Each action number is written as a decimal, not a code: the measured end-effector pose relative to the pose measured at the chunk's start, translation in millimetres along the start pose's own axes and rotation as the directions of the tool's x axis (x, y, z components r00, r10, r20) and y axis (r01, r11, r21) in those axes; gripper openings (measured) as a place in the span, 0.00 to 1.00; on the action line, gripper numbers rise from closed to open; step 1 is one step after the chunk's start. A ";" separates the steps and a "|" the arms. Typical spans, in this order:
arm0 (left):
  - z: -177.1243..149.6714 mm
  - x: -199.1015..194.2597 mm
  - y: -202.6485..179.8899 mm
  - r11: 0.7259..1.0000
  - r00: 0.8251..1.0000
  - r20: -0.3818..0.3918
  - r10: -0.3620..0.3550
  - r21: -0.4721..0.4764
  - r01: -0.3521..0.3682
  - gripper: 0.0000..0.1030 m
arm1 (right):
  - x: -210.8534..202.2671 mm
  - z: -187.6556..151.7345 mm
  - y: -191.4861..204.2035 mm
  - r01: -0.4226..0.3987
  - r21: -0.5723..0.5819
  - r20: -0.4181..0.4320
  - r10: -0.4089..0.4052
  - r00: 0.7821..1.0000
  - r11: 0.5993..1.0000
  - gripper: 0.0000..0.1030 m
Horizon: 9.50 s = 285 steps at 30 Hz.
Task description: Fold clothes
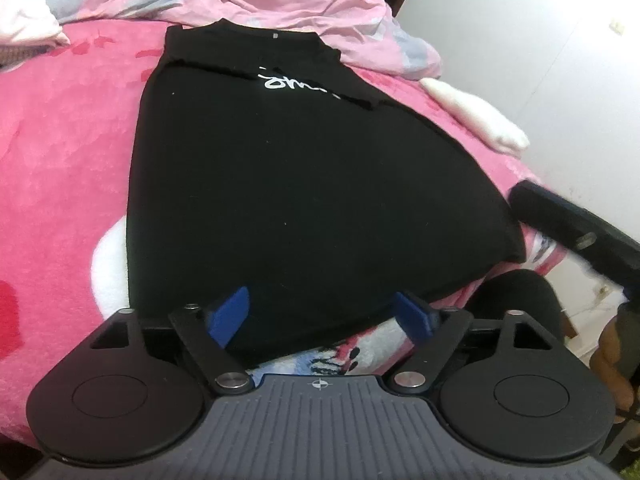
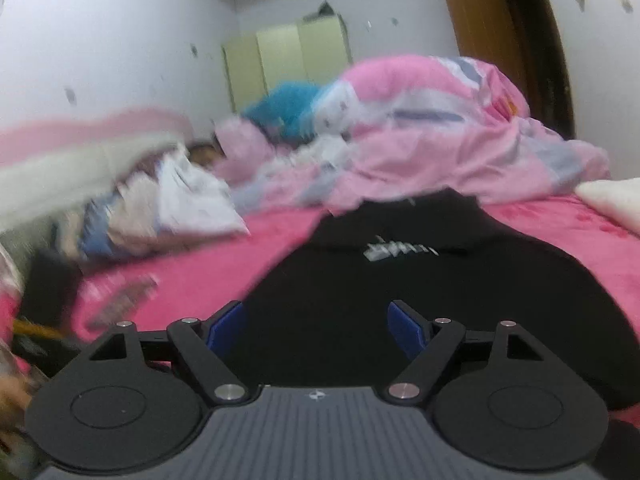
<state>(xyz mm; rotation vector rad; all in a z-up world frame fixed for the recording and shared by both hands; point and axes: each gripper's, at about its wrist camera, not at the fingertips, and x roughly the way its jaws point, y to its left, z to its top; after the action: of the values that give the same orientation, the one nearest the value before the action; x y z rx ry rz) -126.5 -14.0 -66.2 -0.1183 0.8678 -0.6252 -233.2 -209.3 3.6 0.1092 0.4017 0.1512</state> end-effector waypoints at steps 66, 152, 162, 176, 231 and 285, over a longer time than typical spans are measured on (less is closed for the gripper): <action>-17.6 14.6 -28.5 0.897 0.902 -0.003 0.432 0.102 -0.430 1.00 | 33.2 -76.6 -7.9 0.119 -0.028 -0.318 -0.122 0.940 0.993 0.22; -49.8 -42.7 38.4 0.948 0.951 0.155 0.268 -0.219 -0.232 0.20 | 52.5 -74.7 -40.4 -0.171 0.557 -0.203 0.333 0.921 0.813 0.24; -48.4 -46.5 45.0 0.945 0.956 0.158 0.245 -0.257 -0.200 0.05 | 66.8 -86.3 -50.0 -0.229 0.727 -0.119 0.447 0.886 0.648 0.31; -46.4 -62.4 55.0 0.947 0.960 0.228 0.163 -0.310 -0.087 0.04 | 113.3 -128.8 -37.9 -0.267 0.935 0.047 0.664 0.746 0.233 0.44; -19.6 -6.5 140.0 0.716 0.937 0.210 -0.279 -0.605 0.349 0.29 | 200.1 -117.4 -25.8 -0.323 0.946 0.240 0.704 0.669 -0.016 0.03; -2.0 -6.6 113.2 0.865 0.987 0.032 -0.158 -0.478 0.155 0.14 | 9.3 -70.2 -339.3 0.025 0.796 -0.074 0.057 0.996 0.605 0.36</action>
<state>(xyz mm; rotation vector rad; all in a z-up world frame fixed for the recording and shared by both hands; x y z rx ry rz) -78.6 82.4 -101.9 -0.6438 1.0152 -0.5494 -210.2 -535.9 -110.2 1.0152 0.5408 -0.0216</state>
